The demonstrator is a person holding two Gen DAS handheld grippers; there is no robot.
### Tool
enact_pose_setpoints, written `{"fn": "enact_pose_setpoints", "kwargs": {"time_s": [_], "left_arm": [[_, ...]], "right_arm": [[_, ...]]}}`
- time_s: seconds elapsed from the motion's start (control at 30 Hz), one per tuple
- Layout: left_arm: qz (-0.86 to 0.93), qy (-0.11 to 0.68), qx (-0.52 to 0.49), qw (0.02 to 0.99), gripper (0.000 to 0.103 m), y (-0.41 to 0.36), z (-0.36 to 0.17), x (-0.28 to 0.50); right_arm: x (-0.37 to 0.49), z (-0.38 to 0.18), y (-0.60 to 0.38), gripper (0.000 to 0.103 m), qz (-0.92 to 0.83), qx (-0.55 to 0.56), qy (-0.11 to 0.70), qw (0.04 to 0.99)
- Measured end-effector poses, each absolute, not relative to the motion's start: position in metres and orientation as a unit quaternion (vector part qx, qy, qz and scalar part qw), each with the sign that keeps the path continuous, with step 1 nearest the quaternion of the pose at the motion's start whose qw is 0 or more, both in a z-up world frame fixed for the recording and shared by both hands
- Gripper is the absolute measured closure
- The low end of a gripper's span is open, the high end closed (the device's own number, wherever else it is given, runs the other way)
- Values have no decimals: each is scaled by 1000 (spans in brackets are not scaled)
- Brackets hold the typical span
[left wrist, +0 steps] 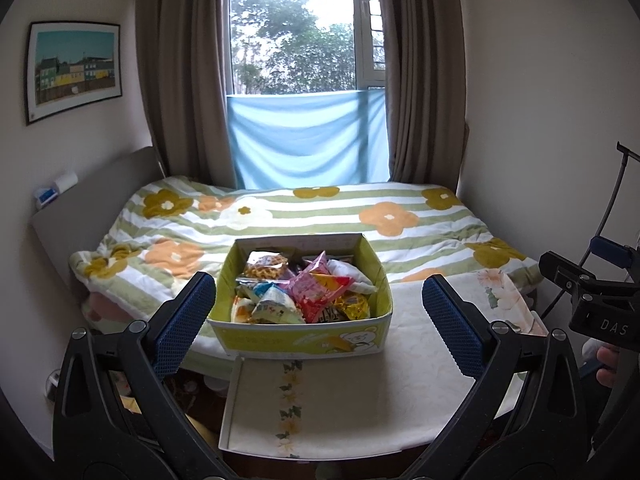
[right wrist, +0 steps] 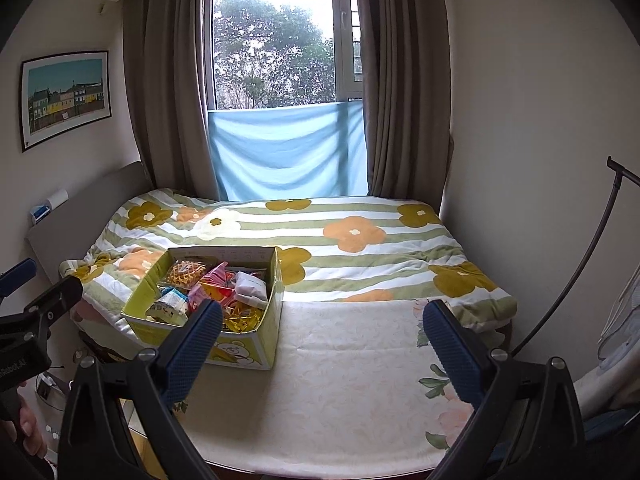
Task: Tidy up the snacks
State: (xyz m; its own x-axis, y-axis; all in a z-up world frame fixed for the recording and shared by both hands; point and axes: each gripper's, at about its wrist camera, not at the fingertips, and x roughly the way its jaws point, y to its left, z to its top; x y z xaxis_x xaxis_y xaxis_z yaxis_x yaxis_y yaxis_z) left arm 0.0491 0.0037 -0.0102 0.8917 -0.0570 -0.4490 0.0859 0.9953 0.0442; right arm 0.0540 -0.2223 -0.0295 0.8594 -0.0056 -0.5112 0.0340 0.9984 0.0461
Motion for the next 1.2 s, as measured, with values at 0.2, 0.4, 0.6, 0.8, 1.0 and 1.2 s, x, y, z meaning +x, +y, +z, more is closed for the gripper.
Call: {"fn": "enact_pose_setpoints", "kwargs": {"time_s": [0.2, 0.4, 0.6, 0.8, 1.0, 1.2], "left_arm": [[-35, 231, 27, 972, 0, 6, -11, 49], [-36, 232, 25, 972, 0, 7, -12, 50], [-36, 233, 23, 971, 0, 8, -12, 50], [-35, 235, 24, 971, 0, 4, -14, 52], [-34, 235, 24, 971, 0, 3, -13, 53], [-33, 233, 29, 972, 0, -2, -12, 53]], "right_arm": [[54, -28, -220, 3, -10, 25, 264, 964], [54, -27, -220, 3, -10, 25, 265, 964], [55, -26, -219, 3, -9, 25, 265, 964], [55, -26, -219, 3, -10, 24, 265, 964], [58, -25, -222, 3, -11, 25, 264, 964], [59, -25, -223, 3, -15, 23, 263, 964]]}}
